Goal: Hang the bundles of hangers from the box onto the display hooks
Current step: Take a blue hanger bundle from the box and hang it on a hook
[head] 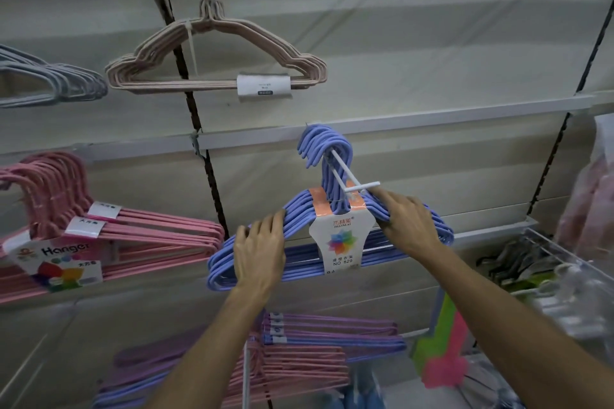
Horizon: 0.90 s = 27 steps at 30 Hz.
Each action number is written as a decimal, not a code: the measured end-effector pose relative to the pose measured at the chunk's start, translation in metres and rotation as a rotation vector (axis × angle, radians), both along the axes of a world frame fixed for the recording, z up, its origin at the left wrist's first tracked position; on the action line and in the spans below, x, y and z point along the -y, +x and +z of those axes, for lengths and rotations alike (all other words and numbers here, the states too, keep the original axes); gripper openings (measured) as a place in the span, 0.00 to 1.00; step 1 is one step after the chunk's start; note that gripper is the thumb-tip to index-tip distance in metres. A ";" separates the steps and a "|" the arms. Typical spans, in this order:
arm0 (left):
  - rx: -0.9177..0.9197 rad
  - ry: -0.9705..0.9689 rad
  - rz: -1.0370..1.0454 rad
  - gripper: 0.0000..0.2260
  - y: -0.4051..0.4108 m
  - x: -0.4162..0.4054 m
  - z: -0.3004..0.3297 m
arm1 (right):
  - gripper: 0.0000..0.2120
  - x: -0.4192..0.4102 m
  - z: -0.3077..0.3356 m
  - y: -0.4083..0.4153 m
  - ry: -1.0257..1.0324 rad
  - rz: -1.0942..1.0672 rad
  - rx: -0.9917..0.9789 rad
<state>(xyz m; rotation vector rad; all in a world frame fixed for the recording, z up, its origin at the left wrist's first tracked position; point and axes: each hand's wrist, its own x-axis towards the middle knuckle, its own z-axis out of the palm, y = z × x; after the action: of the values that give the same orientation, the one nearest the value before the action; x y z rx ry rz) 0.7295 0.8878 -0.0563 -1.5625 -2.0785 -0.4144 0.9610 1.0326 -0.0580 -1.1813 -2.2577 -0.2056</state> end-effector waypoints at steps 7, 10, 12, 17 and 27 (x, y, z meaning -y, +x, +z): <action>0.162 -0.045 -0.120 0.26 -0.003 0.006 0.006 | 0.30 0.013 0.013 0.009 -0.201 0.052 0.020; 0.243 -0.069 -0.155 0.26 -0.003 0.009 0.011 | 0.31 0.020 0.021 0.011 -0.249 0.046 0.006; 0.276 -0.095 -0.176 0.27 0.000 0.014 0.016 | 0.31 0.026 0.028 0.014 -0.260 0.036 0.012; 0.293 -0.030 -0.237 0.26 0.012 0.031 0.029 | 0.29 0.048 0.048 0.024 -0.265 0.038 0.020; 0.655 0.134 -0.549 0.10 0.067 0.054 0.042 | 0.16 0.121 0.078 0.072 -0.208 -0.011 -0.134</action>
<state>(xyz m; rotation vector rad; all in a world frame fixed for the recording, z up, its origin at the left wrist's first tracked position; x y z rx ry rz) 0.7963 0.8335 -0.0139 -2.0966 -1.9396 -1.3888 1.0329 0.9118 0.0203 -1.2736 -2.1945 0.1044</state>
